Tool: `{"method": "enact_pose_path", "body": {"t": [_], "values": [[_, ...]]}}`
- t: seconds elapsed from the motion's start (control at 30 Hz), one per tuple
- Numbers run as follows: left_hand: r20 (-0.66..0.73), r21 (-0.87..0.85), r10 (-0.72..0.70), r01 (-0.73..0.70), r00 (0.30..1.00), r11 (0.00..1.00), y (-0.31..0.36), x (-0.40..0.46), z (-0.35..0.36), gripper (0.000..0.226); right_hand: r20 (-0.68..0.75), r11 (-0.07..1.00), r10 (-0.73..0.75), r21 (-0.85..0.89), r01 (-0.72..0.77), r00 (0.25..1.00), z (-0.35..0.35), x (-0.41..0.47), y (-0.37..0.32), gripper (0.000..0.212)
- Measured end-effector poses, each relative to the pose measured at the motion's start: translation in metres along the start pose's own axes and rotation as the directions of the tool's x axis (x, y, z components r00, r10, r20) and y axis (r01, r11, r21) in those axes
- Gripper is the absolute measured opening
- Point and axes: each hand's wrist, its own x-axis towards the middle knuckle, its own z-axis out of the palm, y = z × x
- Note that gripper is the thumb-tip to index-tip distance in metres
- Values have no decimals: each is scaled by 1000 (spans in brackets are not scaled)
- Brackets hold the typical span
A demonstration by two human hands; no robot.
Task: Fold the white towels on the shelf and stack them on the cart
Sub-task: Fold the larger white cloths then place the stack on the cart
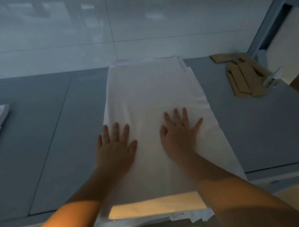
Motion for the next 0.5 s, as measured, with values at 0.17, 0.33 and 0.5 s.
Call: {"method": "enact_pose_path", "body": {"t": [0.17,0.33,0.5], "values": [[-47,-28,25,-26,999,999,2,-4,-1,59,64,943,-332,1,333,941,4,-35,-22,58],[-38,-68,85,-87,996,994,-14,-31,0,55,111,969,-236,-44,242,965,-6,-51,32,63],[87,-89,137,-129,987,988,-20,-90,-2,65,251,986,-85,-120,118,964,-26,-89,78,63]]}}
